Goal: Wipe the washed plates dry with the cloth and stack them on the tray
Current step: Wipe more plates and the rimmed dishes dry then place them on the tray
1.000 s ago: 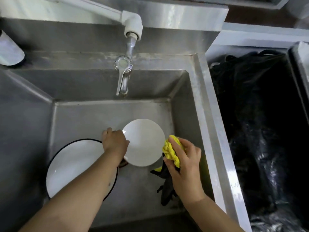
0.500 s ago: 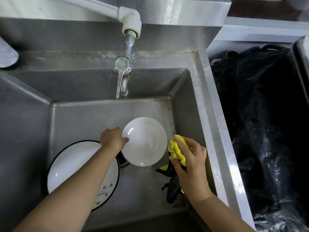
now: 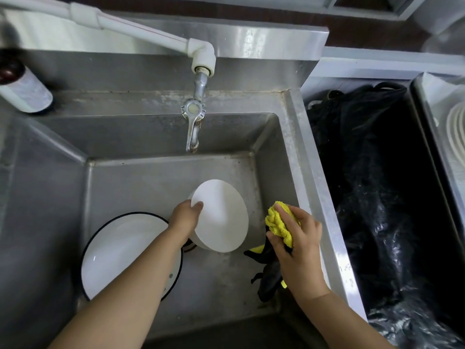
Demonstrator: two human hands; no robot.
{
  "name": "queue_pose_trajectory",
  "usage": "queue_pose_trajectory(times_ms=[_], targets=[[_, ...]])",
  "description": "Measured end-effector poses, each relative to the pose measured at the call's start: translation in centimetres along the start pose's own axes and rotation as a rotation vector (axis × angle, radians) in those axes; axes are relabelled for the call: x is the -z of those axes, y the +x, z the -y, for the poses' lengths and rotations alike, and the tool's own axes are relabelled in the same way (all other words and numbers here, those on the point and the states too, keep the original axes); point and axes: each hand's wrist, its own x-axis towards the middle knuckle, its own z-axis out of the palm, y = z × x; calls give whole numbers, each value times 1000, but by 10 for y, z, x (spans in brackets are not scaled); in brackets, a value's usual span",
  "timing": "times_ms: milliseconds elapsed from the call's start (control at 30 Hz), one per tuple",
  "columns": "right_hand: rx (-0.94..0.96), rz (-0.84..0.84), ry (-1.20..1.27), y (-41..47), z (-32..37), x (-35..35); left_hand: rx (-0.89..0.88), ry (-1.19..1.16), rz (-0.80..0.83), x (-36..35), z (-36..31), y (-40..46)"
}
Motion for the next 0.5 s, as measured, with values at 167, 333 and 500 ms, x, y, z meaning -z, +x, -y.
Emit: queue_pose_trajectory(times_ms=[167, 333, 500], targets=[[18, -9, 28, 1, 15, 19, -132, 5, -88, 28, -8, -47], [98, -5, 73, 3, 34, 43, -323, 202, -267, 57, -12, -113], [237, 10, 139, 3, 53, 73, -524, 326, -438, 79, -26, -192]])
